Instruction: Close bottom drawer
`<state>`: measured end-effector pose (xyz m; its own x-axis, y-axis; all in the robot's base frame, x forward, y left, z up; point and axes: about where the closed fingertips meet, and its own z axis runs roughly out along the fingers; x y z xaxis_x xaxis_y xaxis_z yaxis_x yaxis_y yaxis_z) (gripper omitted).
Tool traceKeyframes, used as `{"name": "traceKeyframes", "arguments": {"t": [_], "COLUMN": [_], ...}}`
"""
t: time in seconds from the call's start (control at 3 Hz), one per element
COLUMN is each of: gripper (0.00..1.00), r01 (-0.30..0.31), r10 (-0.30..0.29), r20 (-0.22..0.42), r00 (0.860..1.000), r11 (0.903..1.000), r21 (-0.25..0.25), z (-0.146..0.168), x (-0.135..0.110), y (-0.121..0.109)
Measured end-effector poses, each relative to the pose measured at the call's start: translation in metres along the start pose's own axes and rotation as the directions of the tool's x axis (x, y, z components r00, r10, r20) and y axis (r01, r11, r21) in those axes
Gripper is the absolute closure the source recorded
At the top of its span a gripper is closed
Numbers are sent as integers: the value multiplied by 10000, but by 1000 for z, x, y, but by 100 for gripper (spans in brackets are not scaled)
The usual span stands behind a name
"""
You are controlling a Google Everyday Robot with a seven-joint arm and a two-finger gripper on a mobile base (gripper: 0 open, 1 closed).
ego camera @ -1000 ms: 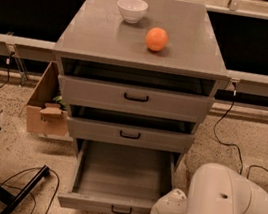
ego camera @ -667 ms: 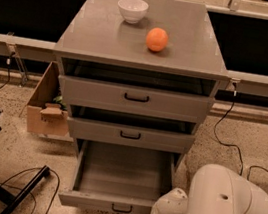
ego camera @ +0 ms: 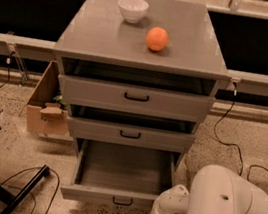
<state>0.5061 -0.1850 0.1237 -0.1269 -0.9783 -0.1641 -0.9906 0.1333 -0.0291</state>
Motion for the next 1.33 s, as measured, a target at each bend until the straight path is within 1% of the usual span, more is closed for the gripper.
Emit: {"name": "traceKeyframes", "arguments": {"t": [0.33, 0.67, 1.0, 1.33], "gripper": [100, 100, 100, 100], "r01": [0, 69, 69, 183], "r10": [0, -71, -72, -192], "r20": [0, 84, 84, 156], "r00": [10000, 9999, 9999, 9997], "r11": [10000, 9996, 9996, 9983], "r21": [1, 275, 275, 553], "z": [0, -2, -2, -7], "x": [0, 3, 3, 5], "y": [0, -26, -26, -57]}}
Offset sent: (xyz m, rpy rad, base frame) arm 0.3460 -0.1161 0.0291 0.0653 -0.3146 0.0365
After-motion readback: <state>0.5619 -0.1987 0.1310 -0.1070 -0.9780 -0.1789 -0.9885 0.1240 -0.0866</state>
